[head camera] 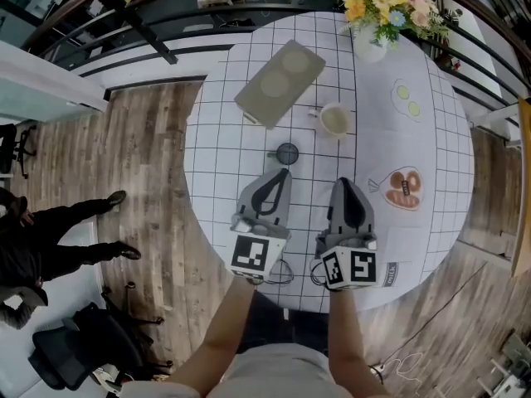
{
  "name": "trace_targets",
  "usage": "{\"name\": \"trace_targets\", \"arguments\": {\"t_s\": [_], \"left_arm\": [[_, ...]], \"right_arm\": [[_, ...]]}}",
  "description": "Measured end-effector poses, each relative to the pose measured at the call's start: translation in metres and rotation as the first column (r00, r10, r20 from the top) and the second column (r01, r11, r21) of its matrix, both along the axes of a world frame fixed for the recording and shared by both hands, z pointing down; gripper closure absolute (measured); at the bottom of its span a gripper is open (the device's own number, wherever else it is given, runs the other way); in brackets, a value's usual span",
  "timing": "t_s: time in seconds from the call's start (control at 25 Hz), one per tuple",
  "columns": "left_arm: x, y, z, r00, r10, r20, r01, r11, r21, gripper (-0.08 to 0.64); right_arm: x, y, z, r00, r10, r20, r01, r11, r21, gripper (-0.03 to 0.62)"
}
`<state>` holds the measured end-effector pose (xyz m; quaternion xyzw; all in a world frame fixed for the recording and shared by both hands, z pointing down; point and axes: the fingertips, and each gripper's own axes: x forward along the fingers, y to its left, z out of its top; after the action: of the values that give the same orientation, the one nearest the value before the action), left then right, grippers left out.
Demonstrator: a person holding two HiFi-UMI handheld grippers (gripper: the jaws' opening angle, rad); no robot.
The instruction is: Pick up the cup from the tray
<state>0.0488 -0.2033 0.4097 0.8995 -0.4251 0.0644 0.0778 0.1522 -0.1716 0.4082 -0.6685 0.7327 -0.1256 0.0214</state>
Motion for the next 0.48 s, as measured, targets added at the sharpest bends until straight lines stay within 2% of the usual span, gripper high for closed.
{"name": "trace_targets", "arguments": {"t_s": [0.08,0.2,0.48], "left_arm": [[0.001,0.004,0.0,1.0,0.011,0.019,-0.011,1.0,-0.001,0.552],[0.003,0.007,-0.009,1.0,0.002,0.007,-0.002,1.0,0.028,0.552],[0.005,0.02,-0.015,1.0,-0.009,0.001,0.009,1.0,0.029,0.552]], "right_arm": [[0.0,0.003,-0.004,1.0,0.0,-0.006,0.0,1.0,0.01,0.584],[0.001,0.008,-0.008,1.0,0.001,-0.009,-0.001,1.0,0.018,0.584],[-0.001,0.018,-0.014,1.0,-0.006,-0.007,0.006,1.0,0.028,0.584]]}}
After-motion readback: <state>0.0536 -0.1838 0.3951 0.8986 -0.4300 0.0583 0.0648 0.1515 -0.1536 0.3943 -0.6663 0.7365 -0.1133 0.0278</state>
